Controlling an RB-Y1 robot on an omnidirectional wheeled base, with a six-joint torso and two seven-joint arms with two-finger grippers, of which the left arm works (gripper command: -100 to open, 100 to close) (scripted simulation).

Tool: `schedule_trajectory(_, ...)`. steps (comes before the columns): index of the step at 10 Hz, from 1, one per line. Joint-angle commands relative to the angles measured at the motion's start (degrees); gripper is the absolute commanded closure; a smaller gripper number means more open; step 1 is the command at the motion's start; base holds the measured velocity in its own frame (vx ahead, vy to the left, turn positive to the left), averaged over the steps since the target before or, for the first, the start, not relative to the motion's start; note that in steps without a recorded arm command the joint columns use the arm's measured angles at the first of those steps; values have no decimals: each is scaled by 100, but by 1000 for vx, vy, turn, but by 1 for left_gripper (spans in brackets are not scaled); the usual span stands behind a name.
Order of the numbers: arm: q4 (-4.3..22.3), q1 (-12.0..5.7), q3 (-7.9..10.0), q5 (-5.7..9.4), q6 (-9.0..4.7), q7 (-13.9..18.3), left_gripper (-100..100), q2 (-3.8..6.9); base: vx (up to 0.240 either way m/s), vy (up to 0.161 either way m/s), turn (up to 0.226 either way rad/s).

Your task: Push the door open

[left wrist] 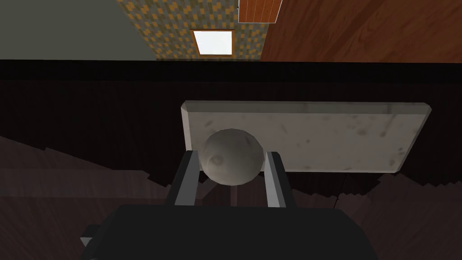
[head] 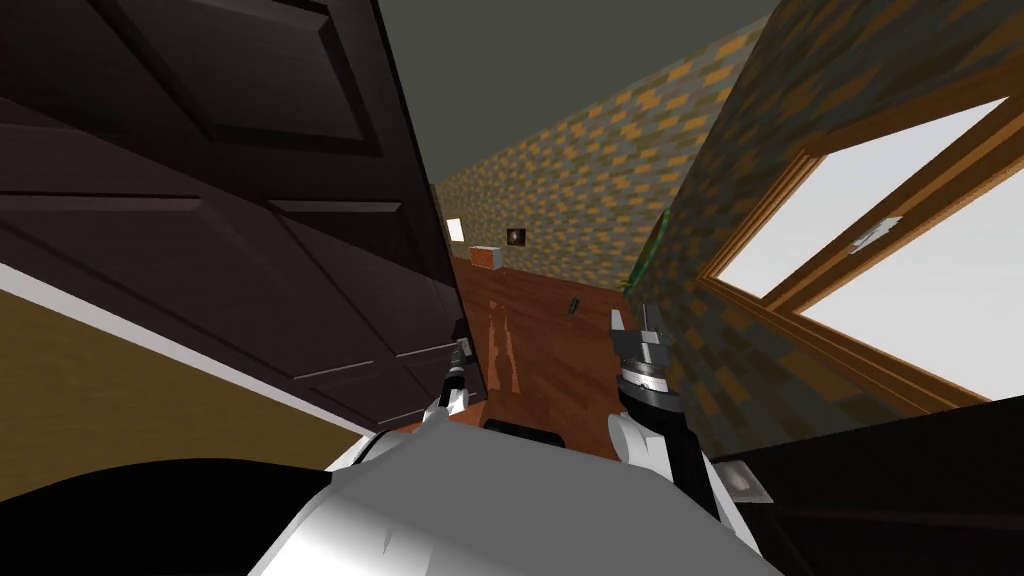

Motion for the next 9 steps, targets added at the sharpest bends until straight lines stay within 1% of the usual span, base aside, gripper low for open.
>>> schedule_trajectory(1, -8, -26, 104, 75, -27, -44, 100, 42, 217, -29, 59)
schedule_trajectory(4, 17, -17, 275, 207, -46, -118, 100, 88, 207, 6, 36)
schedule_trajectory(6, 35, -10, 398, 302, -61, -171, 100, 120, 213, -27, 48)
schedule_trajectory(8, 47, -5, 478, 364, -70, -206, 100, 141, 195, -27, 54)
schedule_trajectory(9, -1, 49, 449, 342, -53, -206, 100, 107, 78, -8, 33)
